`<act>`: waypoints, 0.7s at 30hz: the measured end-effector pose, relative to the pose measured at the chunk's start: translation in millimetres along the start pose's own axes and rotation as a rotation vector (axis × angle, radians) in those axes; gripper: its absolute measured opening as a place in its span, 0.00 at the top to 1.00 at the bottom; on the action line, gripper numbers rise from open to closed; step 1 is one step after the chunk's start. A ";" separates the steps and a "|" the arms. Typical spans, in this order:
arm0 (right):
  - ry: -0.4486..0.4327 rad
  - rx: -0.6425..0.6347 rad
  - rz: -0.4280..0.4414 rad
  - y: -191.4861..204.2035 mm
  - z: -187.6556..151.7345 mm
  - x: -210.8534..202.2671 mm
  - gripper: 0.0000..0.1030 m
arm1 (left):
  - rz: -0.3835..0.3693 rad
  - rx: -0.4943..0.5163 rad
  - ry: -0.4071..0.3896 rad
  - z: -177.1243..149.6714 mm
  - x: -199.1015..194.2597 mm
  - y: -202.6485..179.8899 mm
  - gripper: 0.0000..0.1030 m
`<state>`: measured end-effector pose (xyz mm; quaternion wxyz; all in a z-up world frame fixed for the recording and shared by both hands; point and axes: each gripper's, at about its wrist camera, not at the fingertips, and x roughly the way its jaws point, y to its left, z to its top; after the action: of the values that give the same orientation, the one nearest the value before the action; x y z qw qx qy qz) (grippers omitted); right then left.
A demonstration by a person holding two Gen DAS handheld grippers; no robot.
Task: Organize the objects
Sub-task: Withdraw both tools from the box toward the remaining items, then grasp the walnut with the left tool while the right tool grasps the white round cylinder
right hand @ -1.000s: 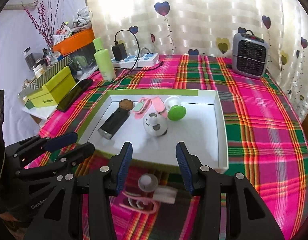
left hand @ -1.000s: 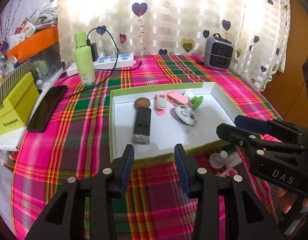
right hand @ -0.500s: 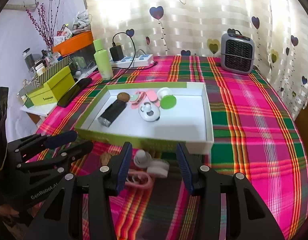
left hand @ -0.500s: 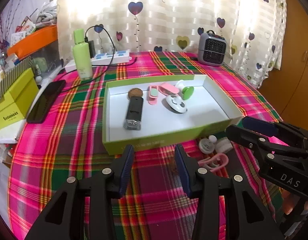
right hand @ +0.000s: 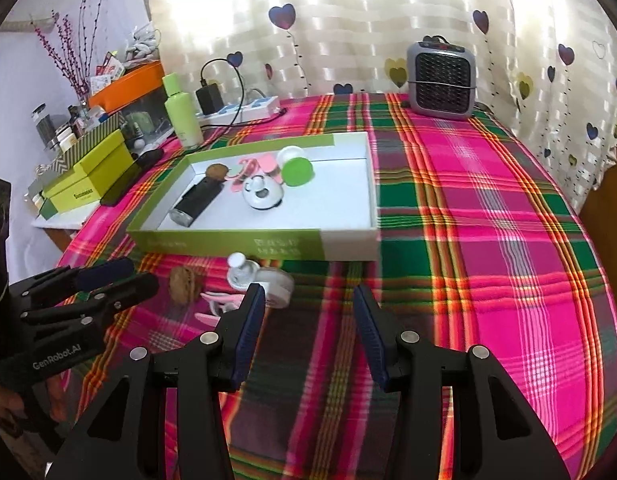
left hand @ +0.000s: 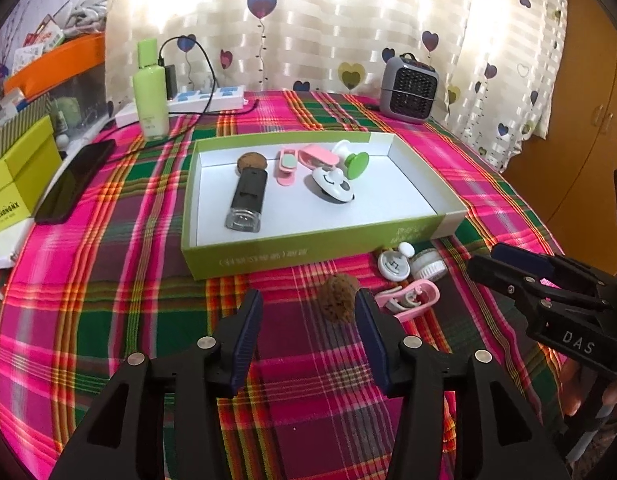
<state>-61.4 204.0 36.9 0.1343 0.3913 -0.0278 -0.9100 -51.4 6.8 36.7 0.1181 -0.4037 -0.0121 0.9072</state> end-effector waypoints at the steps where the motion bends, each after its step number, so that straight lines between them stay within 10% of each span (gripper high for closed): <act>1: -0.001 -0.001 -0.003 -0.6 -0.6 0.0 0.54 | -0.004 0.002 0.002 -0.6 0.5 -0.3 0.55; 21: 0.034 -0.021 0.043 1.0 6.0 18.1 0.54 | -0.080 -0.028 0.046 3.2 23.6 -5.7 0.51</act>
<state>-77.4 197.9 28.4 0.1586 0.4045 -0.0246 -0.9004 -67.8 17.8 22.3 0.1490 -0.4254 -0.0381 0.8918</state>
